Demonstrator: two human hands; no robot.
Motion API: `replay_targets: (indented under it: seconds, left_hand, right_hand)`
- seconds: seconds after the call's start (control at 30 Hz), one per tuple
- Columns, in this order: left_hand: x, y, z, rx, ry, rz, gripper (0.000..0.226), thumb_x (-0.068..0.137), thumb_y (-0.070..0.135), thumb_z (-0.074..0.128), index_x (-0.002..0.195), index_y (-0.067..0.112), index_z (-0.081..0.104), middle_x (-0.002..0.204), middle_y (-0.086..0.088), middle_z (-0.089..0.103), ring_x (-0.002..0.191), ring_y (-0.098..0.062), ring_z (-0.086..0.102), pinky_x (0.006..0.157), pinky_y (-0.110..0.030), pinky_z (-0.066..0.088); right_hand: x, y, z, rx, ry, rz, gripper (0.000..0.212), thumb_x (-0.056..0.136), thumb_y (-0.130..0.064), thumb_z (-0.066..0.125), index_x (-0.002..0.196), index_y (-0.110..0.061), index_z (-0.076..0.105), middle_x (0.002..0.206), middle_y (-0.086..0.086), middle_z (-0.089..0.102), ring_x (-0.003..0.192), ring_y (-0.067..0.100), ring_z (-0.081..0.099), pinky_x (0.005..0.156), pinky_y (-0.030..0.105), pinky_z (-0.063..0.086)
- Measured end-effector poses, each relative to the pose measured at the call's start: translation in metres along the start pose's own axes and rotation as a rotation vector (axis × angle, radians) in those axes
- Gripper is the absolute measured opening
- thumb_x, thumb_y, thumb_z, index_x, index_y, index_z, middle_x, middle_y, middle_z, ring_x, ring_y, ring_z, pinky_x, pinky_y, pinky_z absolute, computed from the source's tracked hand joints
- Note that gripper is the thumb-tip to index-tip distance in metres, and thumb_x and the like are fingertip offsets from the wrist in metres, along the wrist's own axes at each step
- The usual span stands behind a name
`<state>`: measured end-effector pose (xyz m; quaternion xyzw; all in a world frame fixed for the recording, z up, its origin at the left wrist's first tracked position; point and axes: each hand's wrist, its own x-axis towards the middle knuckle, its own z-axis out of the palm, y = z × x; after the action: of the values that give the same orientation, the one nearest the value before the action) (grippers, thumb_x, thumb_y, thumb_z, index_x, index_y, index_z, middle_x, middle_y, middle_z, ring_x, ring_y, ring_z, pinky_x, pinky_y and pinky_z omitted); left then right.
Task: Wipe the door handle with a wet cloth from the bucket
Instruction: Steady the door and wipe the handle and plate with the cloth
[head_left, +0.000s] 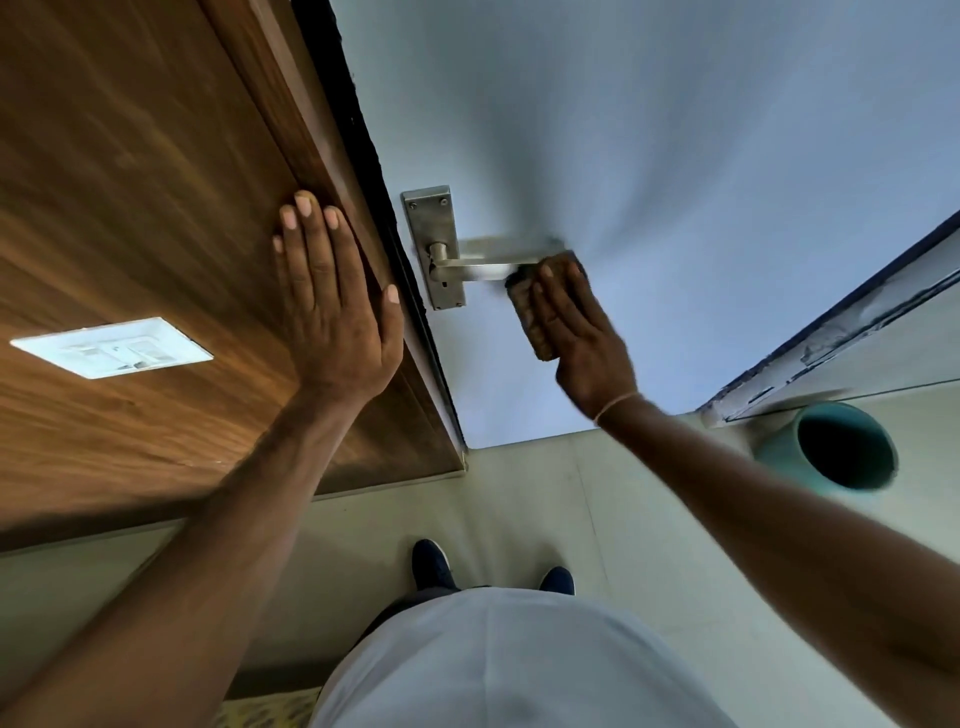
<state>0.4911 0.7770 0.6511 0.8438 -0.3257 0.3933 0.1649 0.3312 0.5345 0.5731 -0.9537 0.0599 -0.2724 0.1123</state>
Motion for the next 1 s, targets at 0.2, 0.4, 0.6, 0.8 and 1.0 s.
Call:
replay_targets:
  seconds: [0.2, 0.4, 0.6, 0.8, 1.0]
  left_hand:
    - [-0.002, -0.002, -0.003, -0.009, -0.019, 0.026, 0.073, 0.108, 0.034, 0.042, 0.163, -0.008, 0.021, 0.168, -0.036, 0.028, 0.159, -0.049, 0.023, 0.134, -0.057, 0.02]
    - [-0.003, -0.008, -0.008, -0.008, -0.068, 0.061, 0.074, 0.109, 0.033, 0.044, 0.165, -0.005, 0.017, 0.171, -0.033, 0.024, 0.161, -0.047, 0.021, 0.134, -0.057, 0.02]
    - [-0.003, -0.013, -0.009, -0.005, -0.079, 0.076, 0.073, 0.109, 0.034, 0.042, 0.166, -0.005, 0.017, 0.171, -0.032, 0.024, 0.161, -0.047, 0.021, 0.134, -0.056, 0.02]
    - [-0.006, -0.015, -0.007, -0.005, -0.08, 0.086, 0.076, 0.109, 0.034, 0.045, 0.166, -0.004, 0.014, 0.171, -0.032, 0.024, 0.162, -0.046, 0.021, 0.134, -0.056, 0.02]
    - [-0.005, -0.015, -0.001, -0.007, -0.043, 0.093, 0.075, 0.109, 0.035, 0.041, 0.167, -0.002, 0.01, 0.17, -0.033, 0.026, 0.16, -0.047, 0.022, 0.135, -0.055, 0.019]
  right_hand:
    - [0.021, -0.089, 0.028, 1.501, 0.291, 1.271, 0.072, 0.092, 0.025, 0.032, 0.148, -0.014, 0.055, 0.144, 0.018, 0.063, 0.125, 0.032, 0.063, 0.118, 0.061, 0.044]
    - [0.067, -0.112, 0.012, 2.348, 0.271, 1.206, 0.083, 0.069, 0.007, 0.038, 0.152, 0.007, 0.038, 0.155, 0.035, 0.047, 0.138, 0.062, 0.049, 0.117, 0.069, 0.041]
    - [0.077, -0.126, 0.006, 2.32, 0.311, 1.285, 0.072, 0.089, 0.028, 0.024, 0.153, 0.002, 0.044, 0.157, 0.029, 0.048, 0.144, 0.048, 0.05, 0.111, 0.044, 0.054]
    - [0.102, -0.135, 0.011, 2.176, 0.281, 1.346, 0.04, 0.098, 0.007, 0.068, 0.137, 0.0, 0.063, 0.145, 0.022, 0.064, 0.135, 0.035, 0.063, 0.1, 0.037, 0.06]
    - [0.095, -0.101, 0.004, 2.139, 0.39, 1.398, 0.021, 0.098, 0.009, 0.066, 0.106, -0.01, 0.07, 0.121, 0.013, 0.072, 0.135, 0.033, 0.063, 0.114, 0.04, 0.052]
